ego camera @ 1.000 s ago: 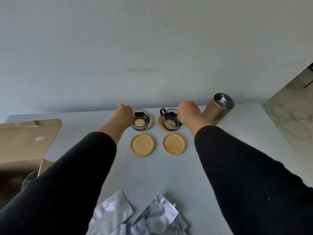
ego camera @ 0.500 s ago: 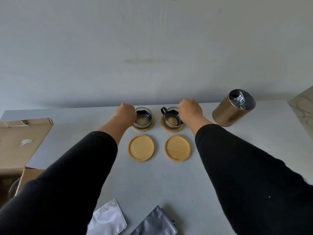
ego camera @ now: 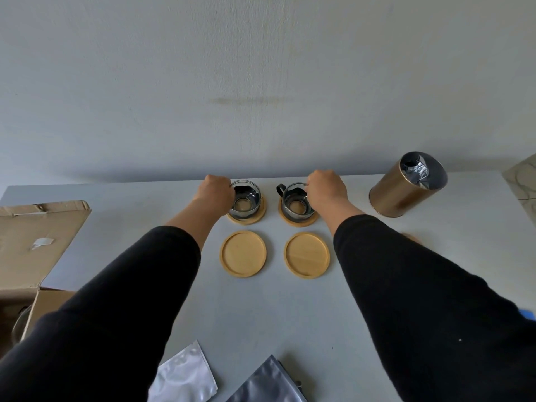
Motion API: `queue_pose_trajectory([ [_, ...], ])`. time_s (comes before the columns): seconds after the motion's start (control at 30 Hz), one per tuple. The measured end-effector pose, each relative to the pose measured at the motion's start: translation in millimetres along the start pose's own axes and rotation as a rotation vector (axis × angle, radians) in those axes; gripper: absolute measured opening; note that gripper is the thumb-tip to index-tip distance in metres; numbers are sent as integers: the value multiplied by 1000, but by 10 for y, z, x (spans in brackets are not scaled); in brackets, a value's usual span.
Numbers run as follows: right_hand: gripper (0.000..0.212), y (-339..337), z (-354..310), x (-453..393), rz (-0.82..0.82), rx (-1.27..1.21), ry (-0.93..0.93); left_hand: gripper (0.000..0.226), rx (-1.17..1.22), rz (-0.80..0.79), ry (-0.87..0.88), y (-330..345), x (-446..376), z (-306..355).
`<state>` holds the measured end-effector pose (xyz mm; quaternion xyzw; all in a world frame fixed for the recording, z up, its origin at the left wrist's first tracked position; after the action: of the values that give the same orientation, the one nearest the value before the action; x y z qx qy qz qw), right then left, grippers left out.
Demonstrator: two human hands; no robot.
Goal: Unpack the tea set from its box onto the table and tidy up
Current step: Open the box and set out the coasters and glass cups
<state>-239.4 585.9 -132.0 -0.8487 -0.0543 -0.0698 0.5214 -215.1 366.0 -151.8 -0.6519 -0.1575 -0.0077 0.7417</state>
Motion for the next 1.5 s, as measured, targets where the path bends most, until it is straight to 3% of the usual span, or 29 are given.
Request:
queue_pose_trajectory([
  [0.5,22,-157,-106,125,31,34,2,44,43,73,1,-32,136,-6],
  [0.57,12,-215,-179,165,39,36,-23,46,75,78,-21,-102,194,-60],
  [0.8,22,-346,-696,490,58,36,-90,40,50,125,-5,-545,576,-341],
  [1.13,24,-151,-1991,1533,63,-50,-212,38,-64,167,-90,-1133,1515,-1762],
  [1.33,25,503,-2875,2326,-96,-131,-344,32,-74,127,-131,-1151,2170,-2776],
  [1.5,23,1100,-3246,2845,-233,-50,-442,31,-72,76,-130,-1003,2412,-3172],
])
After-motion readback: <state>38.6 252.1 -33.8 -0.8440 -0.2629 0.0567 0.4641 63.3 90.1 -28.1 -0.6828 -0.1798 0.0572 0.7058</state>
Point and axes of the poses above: each hand's wrist, its own x-axis away from the middle knuckle, its own y-axis out of the palm, z = x × y, the point moved 4 cm from there along -x, towards the middle knuckle, and after that the axes turned 13 degrees about -x, right-handed, at the moved point
